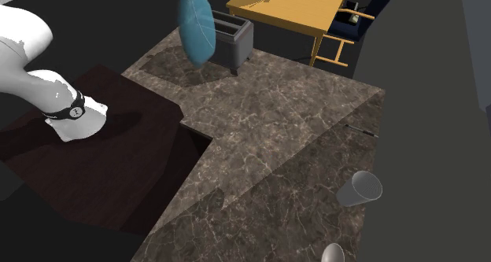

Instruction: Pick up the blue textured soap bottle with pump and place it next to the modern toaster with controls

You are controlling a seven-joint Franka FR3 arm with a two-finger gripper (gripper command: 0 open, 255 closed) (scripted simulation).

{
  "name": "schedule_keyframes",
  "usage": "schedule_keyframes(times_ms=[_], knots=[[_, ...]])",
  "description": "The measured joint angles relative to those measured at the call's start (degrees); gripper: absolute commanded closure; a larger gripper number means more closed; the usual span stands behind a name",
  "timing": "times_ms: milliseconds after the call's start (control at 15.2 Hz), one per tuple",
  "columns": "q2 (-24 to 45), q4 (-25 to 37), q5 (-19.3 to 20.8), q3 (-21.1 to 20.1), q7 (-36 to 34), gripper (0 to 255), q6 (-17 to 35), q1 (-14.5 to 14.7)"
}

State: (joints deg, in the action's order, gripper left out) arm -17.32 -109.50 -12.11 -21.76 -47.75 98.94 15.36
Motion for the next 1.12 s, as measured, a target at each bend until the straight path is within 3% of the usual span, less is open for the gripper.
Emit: schedule_keyframes(times_ms=[594,1122], knots=[[-10.5,-6.1,-4.7,-4.4,-7.7,255,-2.4,4.4],[-16.7,-6.3,-8.8,-9.7,-16.5,255,-5.9,8.3]])
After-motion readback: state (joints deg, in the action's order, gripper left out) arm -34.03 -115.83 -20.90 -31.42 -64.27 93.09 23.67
